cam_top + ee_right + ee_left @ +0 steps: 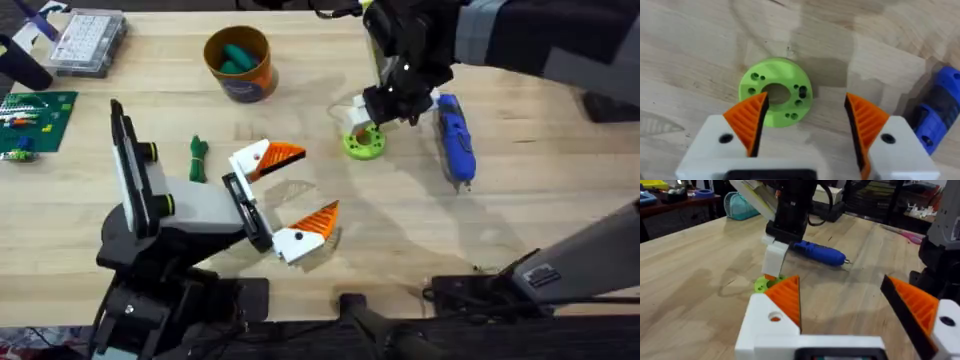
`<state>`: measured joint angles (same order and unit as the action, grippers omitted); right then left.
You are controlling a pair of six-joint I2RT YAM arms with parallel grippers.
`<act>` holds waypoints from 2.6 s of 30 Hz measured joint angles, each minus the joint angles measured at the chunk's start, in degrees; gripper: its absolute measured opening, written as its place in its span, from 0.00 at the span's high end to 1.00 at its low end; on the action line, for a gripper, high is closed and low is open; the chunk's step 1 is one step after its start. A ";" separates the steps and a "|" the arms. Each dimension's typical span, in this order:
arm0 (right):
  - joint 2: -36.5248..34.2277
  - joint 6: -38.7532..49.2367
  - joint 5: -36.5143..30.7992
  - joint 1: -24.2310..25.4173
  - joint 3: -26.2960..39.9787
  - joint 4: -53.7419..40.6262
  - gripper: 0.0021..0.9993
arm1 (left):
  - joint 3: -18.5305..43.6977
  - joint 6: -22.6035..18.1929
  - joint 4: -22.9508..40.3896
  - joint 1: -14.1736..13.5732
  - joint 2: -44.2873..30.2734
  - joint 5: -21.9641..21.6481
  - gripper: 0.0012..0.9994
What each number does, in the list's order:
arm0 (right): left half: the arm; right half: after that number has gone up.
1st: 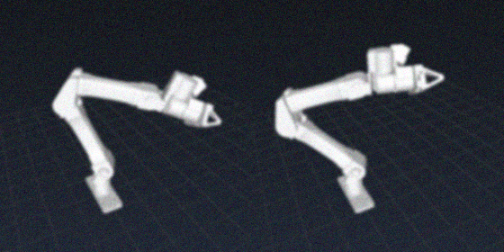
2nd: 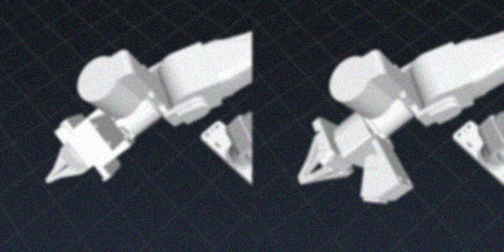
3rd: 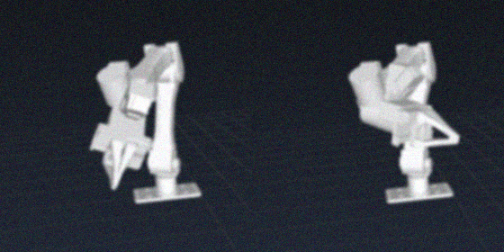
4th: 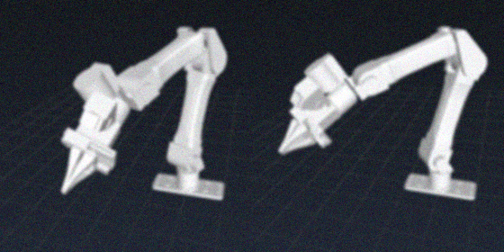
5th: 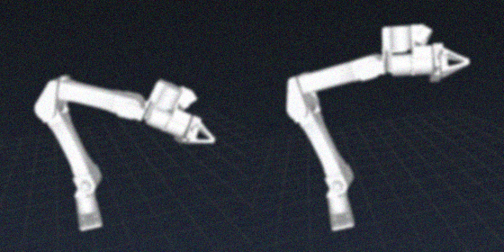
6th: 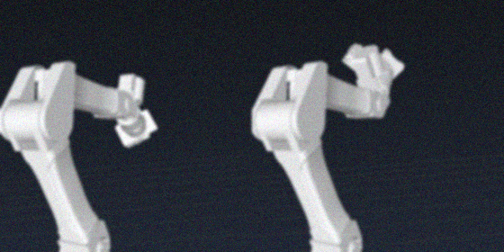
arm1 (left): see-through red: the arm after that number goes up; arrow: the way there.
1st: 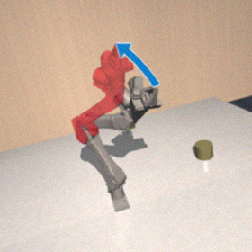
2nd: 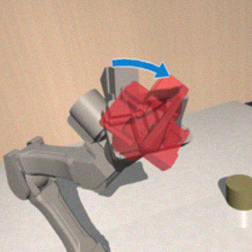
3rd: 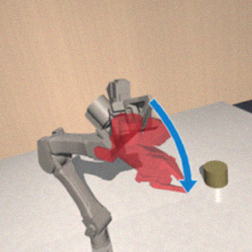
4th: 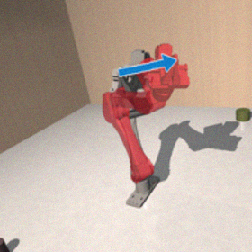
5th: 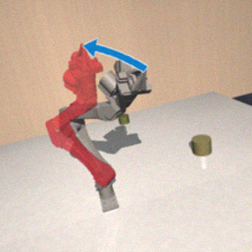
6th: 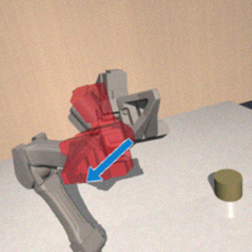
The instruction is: Pick up the gripper from the table and insert it into the empty holder that is missing its gripper. Then pick up a screw, insert it into the mounting hole, and use the screwdriver to tighten it. Finally, clean up the table by picking up the vegetable and placing it into the bucket.
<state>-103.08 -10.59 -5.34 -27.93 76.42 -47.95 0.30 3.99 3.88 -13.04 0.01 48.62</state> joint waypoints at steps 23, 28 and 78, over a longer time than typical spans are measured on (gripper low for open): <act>-2.74 -0.15 0.70 1.01 -0.02 1.61 0.66 | 0.00 -0.02 0.00 0.00 0.00 0.00 0.01; -2.74 -0.15 1.33 1.01 -0.02 1.57 0.69 | 0.00 -0.02 0.00 0.00 -0.01 0.00 0.01; -0.49 -0.59 2.01 0.72 9.42 -10.12 1.00 | 0.00 -0.01 0.00 0.00 0.00 0.00 0.01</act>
<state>-103.57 -11.18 -3.33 -27.21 85.84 -58.07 0.30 3.98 3.88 -13.04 0.01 48.62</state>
